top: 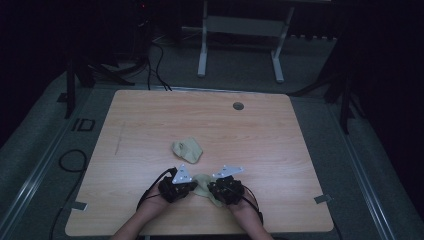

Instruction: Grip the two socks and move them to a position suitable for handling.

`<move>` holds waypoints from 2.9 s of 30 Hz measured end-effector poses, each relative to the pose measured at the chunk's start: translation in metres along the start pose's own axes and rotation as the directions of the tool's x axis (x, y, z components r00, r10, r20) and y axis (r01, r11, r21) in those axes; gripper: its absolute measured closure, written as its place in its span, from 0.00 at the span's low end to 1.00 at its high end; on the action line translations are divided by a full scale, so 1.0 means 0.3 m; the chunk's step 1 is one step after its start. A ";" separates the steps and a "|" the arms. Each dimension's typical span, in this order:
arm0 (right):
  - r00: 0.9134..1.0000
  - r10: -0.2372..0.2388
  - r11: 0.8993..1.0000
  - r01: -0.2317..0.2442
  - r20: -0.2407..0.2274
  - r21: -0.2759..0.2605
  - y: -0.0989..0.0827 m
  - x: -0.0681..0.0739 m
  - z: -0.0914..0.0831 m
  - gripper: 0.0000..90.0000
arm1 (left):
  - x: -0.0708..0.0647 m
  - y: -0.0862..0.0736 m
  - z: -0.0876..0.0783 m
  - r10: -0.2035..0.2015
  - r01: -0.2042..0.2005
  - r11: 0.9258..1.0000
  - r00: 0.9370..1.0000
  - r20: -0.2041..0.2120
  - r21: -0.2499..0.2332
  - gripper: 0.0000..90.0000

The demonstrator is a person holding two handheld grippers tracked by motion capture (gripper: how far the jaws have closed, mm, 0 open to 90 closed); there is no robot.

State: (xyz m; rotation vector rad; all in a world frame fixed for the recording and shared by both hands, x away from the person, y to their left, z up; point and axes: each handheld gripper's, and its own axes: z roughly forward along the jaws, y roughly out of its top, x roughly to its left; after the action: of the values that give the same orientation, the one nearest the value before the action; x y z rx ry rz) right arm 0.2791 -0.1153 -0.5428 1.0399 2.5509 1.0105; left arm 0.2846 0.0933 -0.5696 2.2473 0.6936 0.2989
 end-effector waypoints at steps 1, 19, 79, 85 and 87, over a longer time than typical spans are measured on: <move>1.000 0.001 1.000 -0.001 0.003 -0.010 0.002 -0.002 -0.014 0.93 | 0.000 0.000 0.000 -0.005 0.005 1.000 1.000 -0.001 0.000 0.99; 0.985 0.162 0.984 -0.157 0.054 -0.083 -0.054 -0.197 -0.178 0.92 | -0.002 -0.001 -0.001 -0.019 0.019 1.000 1.000 -0.002 0.002 0.99; 0.981 0.176 0.984 -0.177 0.080 0.010 -0.145 -0.283 -0.139 0.84 | -0.031 0.041 0.020 -0.018 0.019 1.000 0.998 0.060 -0.008 0.72; 0.984 0.157 0.987 -0.154 0.084 -0.041 -0.089 -0.276 -0.179 0.72 | -0.038 0.031 -0.044 -0.030 0.032 0.999 0.999 0.033 -0.036 0.57; 0.983 0.161 0.986 -0.157 0.086 -0.050 -0.070 -0.279 -0.181 0.70 | -0.036 0.015 -0.068 -0.042 0.042 0.998 0.999 0.013 -0.045 0.54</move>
State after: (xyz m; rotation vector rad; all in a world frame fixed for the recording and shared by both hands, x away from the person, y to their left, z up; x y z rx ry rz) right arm 0.3062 -0.2113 -0.5216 1.2636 2.3954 1.0279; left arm 0.2693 0.0968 -0.5521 2.1876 0.7195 0.2770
